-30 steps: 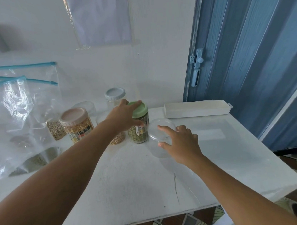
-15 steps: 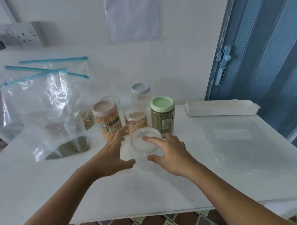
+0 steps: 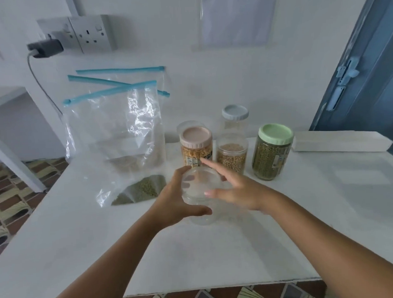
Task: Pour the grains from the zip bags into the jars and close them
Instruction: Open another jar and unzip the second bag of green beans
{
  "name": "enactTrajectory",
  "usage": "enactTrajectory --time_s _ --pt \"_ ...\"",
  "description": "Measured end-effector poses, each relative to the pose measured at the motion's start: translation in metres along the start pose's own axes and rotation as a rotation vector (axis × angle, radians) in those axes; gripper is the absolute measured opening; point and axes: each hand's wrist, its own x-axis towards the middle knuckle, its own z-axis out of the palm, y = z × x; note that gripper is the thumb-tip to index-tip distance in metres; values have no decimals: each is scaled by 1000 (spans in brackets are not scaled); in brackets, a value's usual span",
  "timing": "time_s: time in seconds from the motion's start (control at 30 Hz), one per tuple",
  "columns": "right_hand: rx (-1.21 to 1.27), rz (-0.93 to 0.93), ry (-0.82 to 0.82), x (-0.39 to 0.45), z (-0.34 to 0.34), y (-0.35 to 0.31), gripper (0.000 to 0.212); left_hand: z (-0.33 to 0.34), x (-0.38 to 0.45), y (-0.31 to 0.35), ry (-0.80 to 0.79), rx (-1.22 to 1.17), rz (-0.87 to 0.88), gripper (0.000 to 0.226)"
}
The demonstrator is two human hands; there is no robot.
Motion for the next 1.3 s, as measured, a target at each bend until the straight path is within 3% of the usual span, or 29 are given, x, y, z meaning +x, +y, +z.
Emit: enactTrajectory --time_s 0.1,0.2,0.47,0.73,0.87,0.93,1.0,1.1,1.3 --pt "-251 114 143 16 6 -16 107 4 0 -4 36 -44 27 121" --pt "-501 177 165 25 18 -31 120 3 4 -7 17 -90 60 122" --pt "-647 154 192 31 18 -30 102 5 11 -11 19 -130 54 113" --pt "-688 126 -38 31 -2 -32 105 8 11 -14 31 -107 39 114" --pt "-816 146 87 33 4 -36 112 7 11 -12 8 -117 31 108" --pt "-843 126 94 35 9 -36 106 7 11 -11 8 -124 32 108" --pt "-820 94 34 35 7 -37 100 7 11 -11 19 -133 44 110" --pt "-745 116 -89 32 -4 -38 107 9 9 -9 26 -126 56 113" --pt "-829 176 113 28 5 -35 120 0 10 -5 -64 -161 29 135"
